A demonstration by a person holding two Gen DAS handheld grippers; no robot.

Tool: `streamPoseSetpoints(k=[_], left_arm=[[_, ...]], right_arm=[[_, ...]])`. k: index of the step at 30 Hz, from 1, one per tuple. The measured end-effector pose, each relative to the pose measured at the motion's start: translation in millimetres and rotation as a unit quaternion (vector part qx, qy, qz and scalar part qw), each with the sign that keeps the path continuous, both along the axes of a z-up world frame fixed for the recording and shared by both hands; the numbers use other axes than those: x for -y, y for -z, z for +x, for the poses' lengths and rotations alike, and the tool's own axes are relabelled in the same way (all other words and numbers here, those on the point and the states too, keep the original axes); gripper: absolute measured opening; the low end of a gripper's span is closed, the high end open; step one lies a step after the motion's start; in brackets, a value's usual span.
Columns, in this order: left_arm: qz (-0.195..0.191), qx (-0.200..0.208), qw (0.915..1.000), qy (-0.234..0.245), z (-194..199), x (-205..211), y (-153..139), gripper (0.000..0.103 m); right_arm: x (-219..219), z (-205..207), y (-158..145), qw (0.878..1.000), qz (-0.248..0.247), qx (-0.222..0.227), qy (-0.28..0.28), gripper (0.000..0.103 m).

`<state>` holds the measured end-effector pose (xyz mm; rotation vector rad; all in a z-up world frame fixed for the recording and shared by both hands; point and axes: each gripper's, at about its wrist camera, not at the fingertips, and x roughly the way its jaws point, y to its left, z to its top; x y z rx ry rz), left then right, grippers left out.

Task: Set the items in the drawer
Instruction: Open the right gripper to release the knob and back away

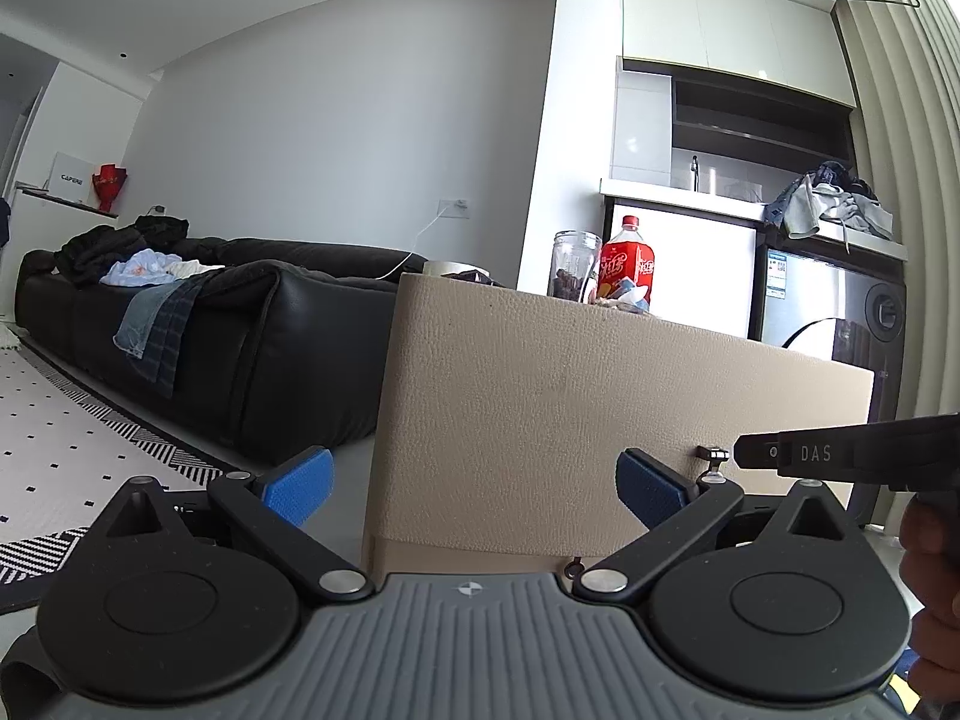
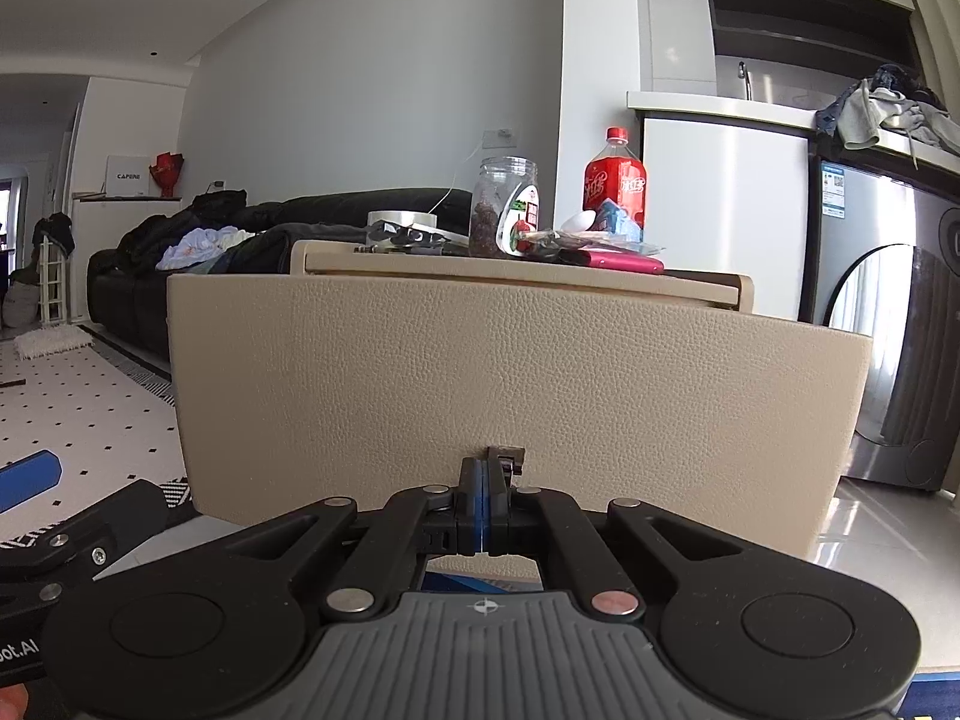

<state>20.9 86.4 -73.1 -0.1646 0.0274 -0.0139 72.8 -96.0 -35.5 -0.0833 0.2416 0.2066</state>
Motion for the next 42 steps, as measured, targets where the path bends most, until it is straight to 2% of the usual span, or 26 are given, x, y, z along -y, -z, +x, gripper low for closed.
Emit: streamPoseSetpoints(k=[7,11,13,17,19,20,25,26,29,35,42], left_arm=[[0.014,0.001,0.9999,0.004,0,8,-28,0.103],[0.007,0.005,0.9999,0.011,5,11,-46,0.103],[-0.009,0.001,0.9998,0.018,10,8,-55,0.103],[-0.067,-0.007,0.9974,0.028,21,-7,-69,0.103],[-0.083,-0.007,0.9963,0.022,25,-14,-75,0.103],[-0.079,-0.006,0.9967,0.02,26,-16,-78,0.103],[-0.032,0.001,0.9995,-0.006,34,-19,-94,0.103],[-0.03,0.003,0.9996,-0.003,35,-20,-97,0.103],[-0.021,0.004,0.9998,0.0,39,-19,-102,0.103],[0.023,0.006,0.9997,0.003,56,-7,-116,0.103],[0.027,0.003,0.9995,0.014,85,-1,-134,0.103]], right_arm=[[16,-8,-14,1.0,0.014,0.014,-0.003,0.002],[26,-9,-20,1.0,0.016,0.024,-0.005,0.002],[31,-10,-23,0.999,0.017,0.028,-0.009,0.002],[38,-11,-29,0.999,0.014,0.041,-0.014,0.005],[41,-11,-32,0.999,0.013,0.048,-0.017,0.01],[43,-11,-33,0.998,0.013,0.051,-0.018,0.013],[44,-8,-38,0.997,0.012,0.066,-0.033,0.014],[44,-8,-39,0.997,0.012,0.072,-0.035,0.014],[45,-7,-42,0.996,0.013,0.083,-0.039,0.023],[56,2,-49,0.995,0.022,0.092,-0.036,0.024],[71,24,-57,0.993,0.044,0.103,-0.047,0.031]])
